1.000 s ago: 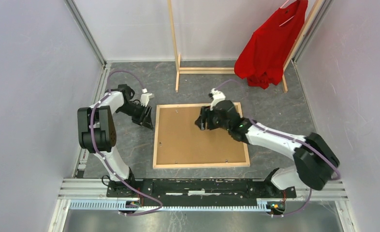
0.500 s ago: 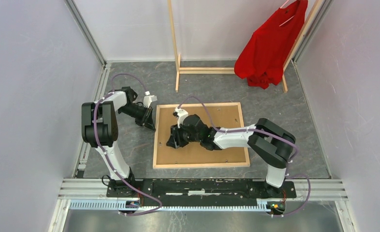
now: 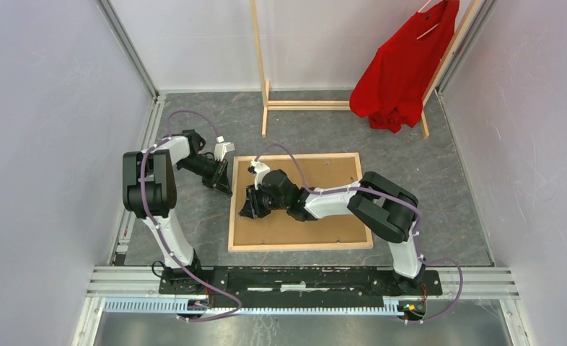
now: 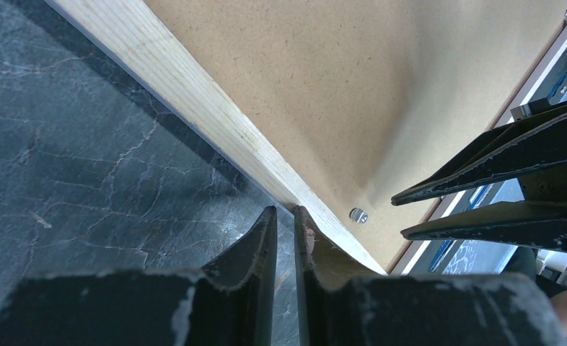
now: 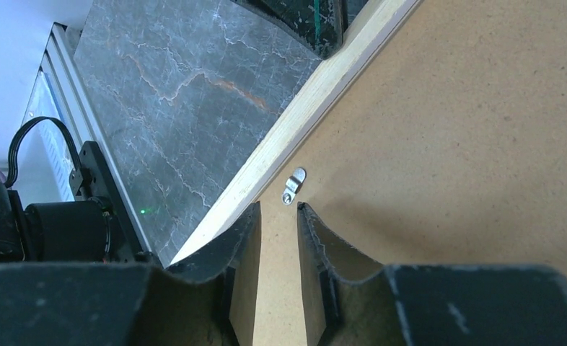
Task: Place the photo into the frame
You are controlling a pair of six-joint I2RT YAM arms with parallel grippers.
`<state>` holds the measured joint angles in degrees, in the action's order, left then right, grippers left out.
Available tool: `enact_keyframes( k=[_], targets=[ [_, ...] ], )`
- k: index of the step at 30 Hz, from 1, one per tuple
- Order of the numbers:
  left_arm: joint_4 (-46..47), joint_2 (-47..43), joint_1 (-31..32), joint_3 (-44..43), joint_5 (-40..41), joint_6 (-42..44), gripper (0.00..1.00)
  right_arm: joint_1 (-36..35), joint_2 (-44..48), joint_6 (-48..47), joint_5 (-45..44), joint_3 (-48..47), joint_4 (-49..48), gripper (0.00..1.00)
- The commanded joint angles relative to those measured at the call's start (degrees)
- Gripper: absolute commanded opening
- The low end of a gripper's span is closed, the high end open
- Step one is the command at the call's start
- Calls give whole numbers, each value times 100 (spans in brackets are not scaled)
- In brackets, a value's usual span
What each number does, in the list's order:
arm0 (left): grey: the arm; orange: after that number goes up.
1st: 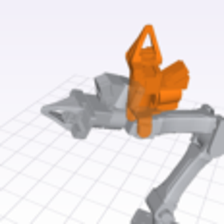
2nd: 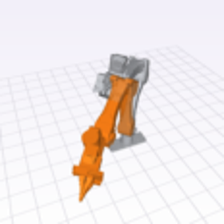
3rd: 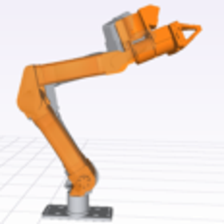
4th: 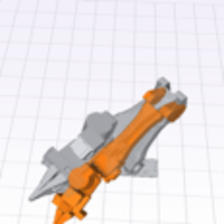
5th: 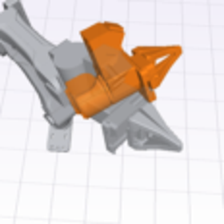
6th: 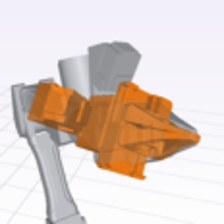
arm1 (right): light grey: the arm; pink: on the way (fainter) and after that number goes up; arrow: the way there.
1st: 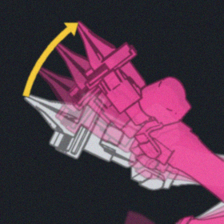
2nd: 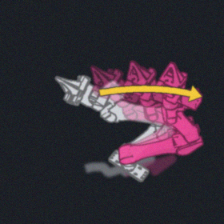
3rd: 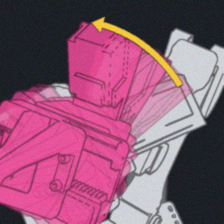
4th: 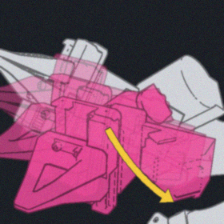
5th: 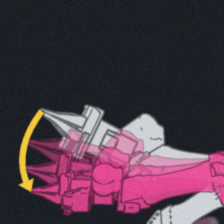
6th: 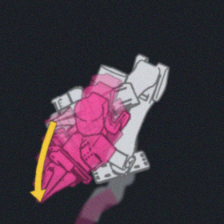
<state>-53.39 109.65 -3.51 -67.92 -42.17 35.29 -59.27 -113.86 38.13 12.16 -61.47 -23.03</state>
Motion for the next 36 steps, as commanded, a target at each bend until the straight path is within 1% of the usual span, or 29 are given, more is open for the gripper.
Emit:
enact_keyframes(
  k=[1,10,25,36],
  targets=[
    [107,29,6,-46,-30,-96,20,-23,-182,3,93,-323,-143,30],
    [174,-9,8,-11,16,-143,18,-26,-384,37,139,-422,-63,27],
    [175,-77,14,7,116,-154,17,-32,-587,116,258,-508,-114,25],
    [172,-74,12,16,138,-137,14,-40,-710,176,377,-616,-143,19]
  ],
)
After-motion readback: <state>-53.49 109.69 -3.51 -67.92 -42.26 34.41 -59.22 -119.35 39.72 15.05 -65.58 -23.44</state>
